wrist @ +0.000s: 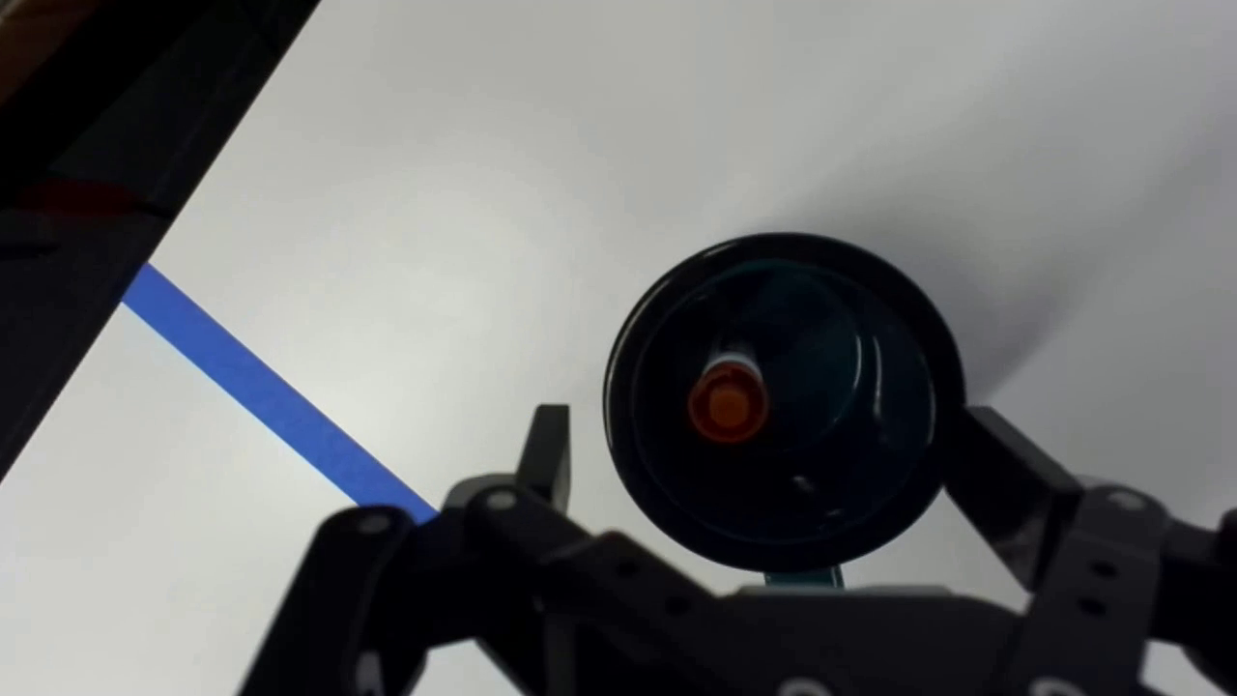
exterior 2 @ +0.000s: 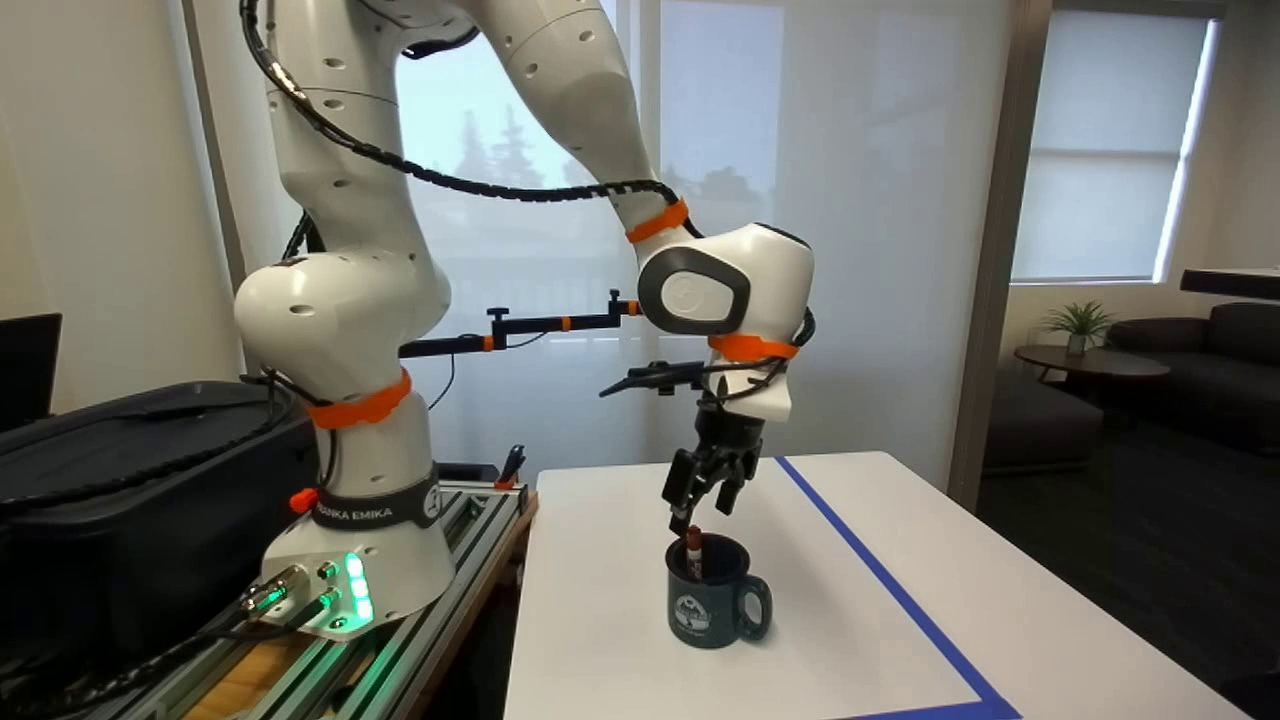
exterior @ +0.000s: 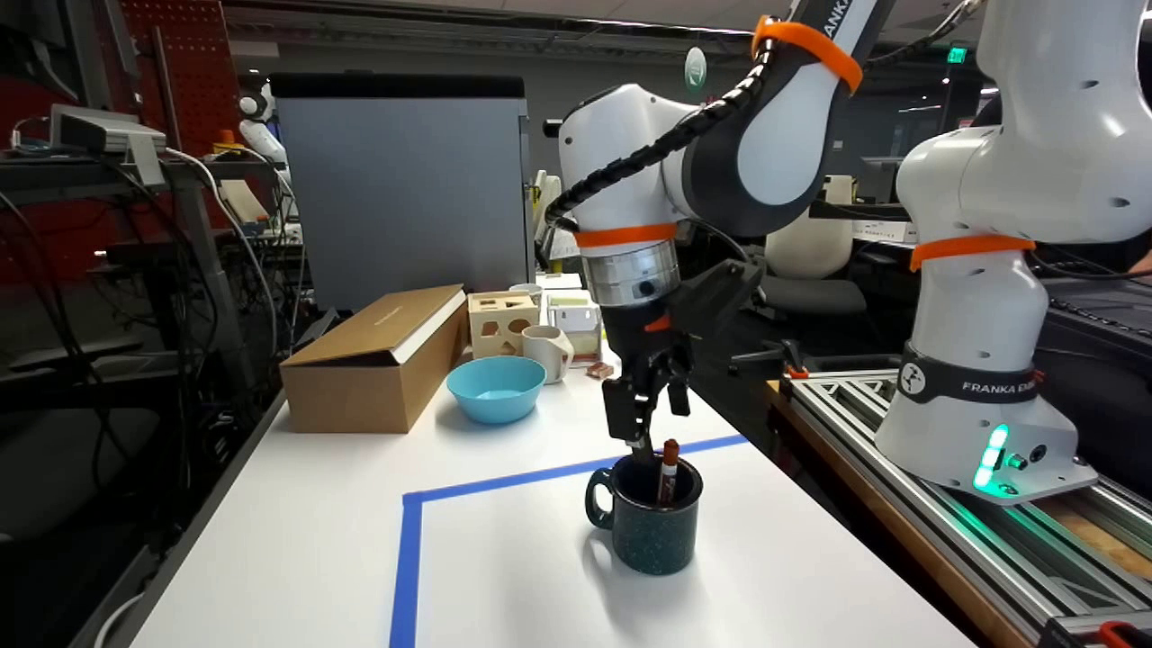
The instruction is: Remove the marker from the cup and then put it on the table
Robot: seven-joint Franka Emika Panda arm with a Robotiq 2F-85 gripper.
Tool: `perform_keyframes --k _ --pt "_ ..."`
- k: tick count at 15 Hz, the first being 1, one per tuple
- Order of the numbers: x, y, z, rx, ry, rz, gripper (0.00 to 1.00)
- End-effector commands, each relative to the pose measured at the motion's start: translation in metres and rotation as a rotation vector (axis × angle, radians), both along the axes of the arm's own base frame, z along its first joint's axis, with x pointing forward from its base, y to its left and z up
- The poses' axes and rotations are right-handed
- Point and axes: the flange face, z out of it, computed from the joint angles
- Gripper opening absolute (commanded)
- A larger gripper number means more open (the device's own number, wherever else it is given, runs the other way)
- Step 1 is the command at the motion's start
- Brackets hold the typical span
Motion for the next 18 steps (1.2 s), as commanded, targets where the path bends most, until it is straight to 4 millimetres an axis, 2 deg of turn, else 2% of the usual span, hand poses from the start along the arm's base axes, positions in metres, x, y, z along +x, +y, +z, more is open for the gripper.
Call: perform_keyframes --k 1,16,17,18 --pt "0.006 0.003 -0.005 0.025 -0.027 -0.006 1.0" --pt "0.002 0.004 -0.035 0.032 -0.002 -0.033 1.0" --pt "0.002 0.004 -0.036 0.032 -0.001 -0.035 0.83" --pt "0.001 0.004 -0.037 0.032 0.001 -0.035 0.73"
